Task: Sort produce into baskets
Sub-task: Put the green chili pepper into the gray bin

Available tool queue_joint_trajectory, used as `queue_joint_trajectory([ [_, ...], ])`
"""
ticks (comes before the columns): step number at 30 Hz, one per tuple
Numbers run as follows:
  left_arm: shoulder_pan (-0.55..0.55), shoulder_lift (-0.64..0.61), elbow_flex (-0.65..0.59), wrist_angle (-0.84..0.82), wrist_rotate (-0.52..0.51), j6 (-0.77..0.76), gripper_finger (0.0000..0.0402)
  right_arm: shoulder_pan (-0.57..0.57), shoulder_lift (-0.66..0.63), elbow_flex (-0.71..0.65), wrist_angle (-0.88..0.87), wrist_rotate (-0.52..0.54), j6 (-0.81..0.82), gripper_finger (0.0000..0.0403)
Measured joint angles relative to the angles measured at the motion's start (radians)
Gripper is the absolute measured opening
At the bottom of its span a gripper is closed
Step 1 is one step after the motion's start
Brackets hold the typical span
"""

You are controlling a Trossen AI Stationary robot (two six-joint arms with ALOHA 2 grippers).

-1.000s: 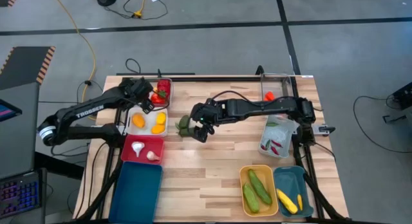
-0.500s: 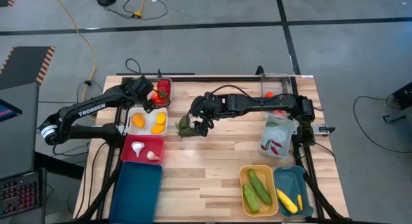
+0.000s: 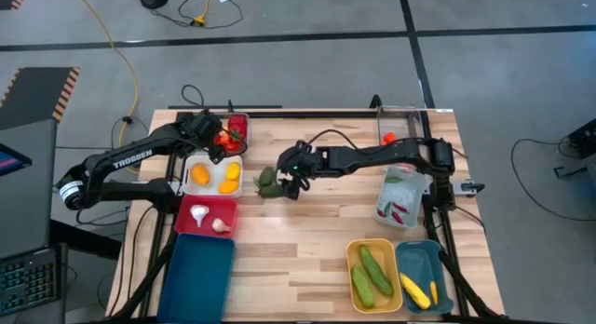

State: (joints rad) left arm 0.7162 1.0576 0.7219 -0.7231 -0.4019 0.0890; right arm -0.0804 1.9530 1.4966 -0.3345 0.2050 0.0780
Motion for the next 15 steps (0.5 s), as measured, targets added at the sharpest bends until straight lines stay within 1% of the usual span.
queue_joint_trajectory([
  [8,0.0,0.0,0.0,0.0,0.001,-0.003,0.0352,-0.014,-0.001,-0.138,0.178,0.0,0.001,0.0327],
  [11,0.0,0.0,0.0,0.0,0.001,-0.003,0.0352,-0.011,-0.001,-0.173,0.201,-0.001,0.0,0.0327],
  [15,0.0,0.0,0.0,0.0,0.001,-0.003,0.0352,-0.009,-0.001,-0.224,0.268,-0.044,0.0,0.0327],
])
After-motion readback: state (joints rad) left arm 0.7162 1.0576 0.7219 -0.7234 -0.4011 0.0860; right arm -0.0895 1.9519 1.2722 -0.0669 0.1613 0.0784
